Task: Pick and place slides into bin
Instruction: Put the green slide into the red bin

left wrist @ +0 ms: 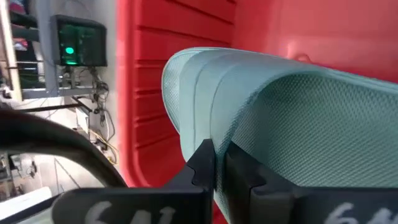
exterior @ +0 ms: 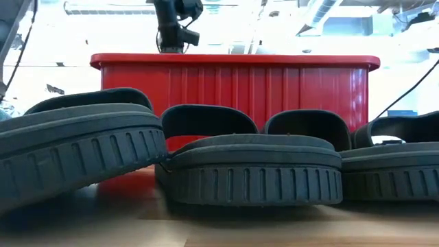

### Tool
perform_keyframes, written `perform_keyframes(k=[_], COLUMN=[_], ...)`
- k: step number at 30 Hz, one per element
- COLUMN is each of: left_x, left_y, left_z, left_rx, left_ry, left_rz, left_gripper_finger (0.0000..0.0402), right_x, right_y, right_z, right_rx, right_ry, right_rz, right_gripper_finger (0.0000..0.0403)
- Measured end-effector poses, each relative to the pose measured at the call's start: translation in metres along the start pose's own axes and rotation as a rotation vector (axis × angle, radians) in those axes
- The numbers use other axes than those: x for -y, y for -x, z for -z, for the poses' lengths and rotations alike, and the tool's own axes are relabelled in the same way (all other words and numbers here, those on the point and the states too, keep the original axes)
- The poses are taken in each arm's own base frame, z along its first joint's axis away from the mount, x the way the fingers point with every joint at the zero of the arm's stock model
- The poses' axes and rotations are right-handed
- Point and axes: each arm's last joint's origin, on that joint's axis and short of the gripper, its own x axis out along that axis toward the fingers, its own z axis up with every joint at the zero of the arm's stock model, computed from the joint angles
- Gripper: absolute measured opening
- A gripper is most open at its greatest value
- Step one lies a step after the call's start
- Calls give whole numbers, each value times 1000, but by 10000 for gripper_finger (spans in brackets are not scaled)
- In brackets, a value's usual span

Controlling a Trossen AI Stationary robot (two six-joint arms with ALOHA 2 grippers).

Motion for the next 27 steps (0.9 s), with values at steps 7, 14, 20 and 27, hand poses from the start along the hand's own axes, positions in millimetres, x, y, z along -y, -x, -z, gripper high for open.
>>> perform_keyframes(k=[7,14,20,27], left_x=[9,9,4,7], left_y=[-23,-52,-66,-81], left_z=[-6,-4,1,13], left_rx=[-50,-99,-101,-132], left_ry=[-39,-16,18,-45], left_rz=[58,111,141,194], left_gripper_finger=[0,0,0,0], right_x=[-4,-6,-6,-6], right_y=[-2,-2,-2,-2], right_z=[1,1,0,-1], right_rx=[-5,-5,0,14], right_ry=[1,1,-4,-15], right_rz=[-15,-29,-28,-26], right_gripper_finger=[132,132,132,132])
